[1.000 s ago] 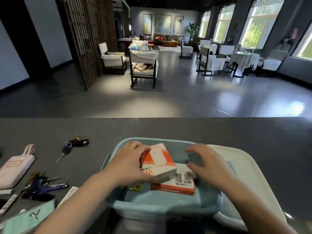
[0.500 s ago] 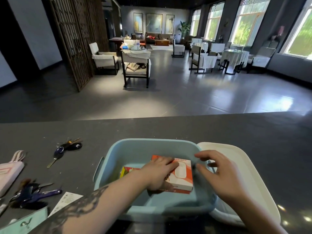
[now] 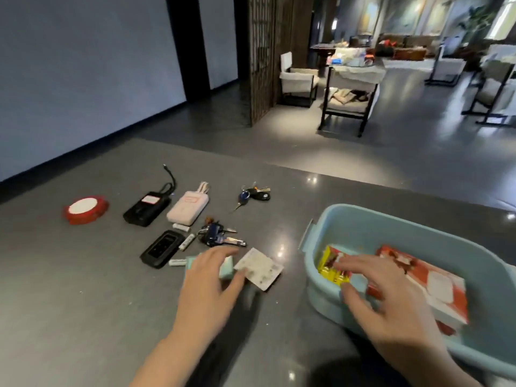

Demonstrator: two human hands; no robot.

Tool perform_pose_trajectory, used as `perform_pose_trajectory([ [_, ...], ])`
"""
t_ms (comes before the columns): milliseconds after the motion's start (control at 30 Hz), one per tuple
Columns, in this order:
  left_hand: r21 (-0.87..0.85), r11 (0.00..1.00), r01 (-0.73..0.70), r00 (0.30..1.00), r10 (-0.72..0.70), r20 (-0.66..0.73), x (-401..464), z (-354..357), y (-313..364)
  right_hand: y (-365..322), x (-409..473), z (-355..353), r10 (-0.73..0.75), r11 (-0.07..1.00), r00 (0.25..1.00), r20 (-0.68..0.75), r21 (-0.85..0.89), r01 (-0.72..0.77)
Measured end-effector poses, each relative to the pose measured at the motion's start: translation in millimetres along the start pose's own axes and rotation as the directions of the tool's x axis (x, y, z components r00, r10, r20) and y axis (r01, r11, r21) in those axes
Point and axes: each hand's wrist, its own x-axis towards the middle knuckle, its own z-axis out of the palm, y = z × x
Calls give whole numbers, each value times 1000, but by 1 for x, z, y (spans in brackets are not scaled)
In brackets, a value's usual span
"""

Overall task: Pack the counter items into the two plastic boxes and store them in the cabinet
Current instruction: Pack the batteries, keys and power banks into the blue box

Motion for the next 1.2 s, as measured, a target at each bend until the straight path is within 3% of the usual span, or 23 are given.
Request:
perform_pose_trajectory([
  [100, 49, 976, 213, 974, -208, -94, -30, -29, -49, -25, 0, 44, -130, 991, 982, 137, 29, 128],
  [200, 62, 963, 261, 962, -255, -99, -45, -43, -72, -39, 4, 82, -95, 994, 940, 326, 90, 69],
  [333, 118, 975, 190, 982, -188, -25, -36, -46, -87, -39, 21, 129, -9, 1000, 927, 375, 15, 3],
  [433, 199, 975, 103, 988, -124, 94, -11, -38, -93, -31, 40, 161, 137, 986, 898, 419, -149, -81],
  [533, 274, 962, -9, 971, -57, 231, 16, -21, -99, -21, 55, 186, 279, 943, 844, 458, -295, -152],
  [667, 383, 919, -90, 940, -49, 339, 37, -6, -117, -9, 63, 201, 357, 908, 823, 442, -372, -194],
  [867, 349, 935, -56, 955, -51, 291, 41, -1, -123, -9, 52, 194, 354, 913, 841, 410, -348, -214],
  [1067, 177, 976, 126, 991, -130, 16, 39, -22, -99, -47, 31, 133, 283, 959, 884, 373, -83, -272],
  [1200, 16, 998, 66, 997, -67, 39, 42, -12, -47, -61, 25, 64, 317, 938, 887, 335, 26, -345],
])
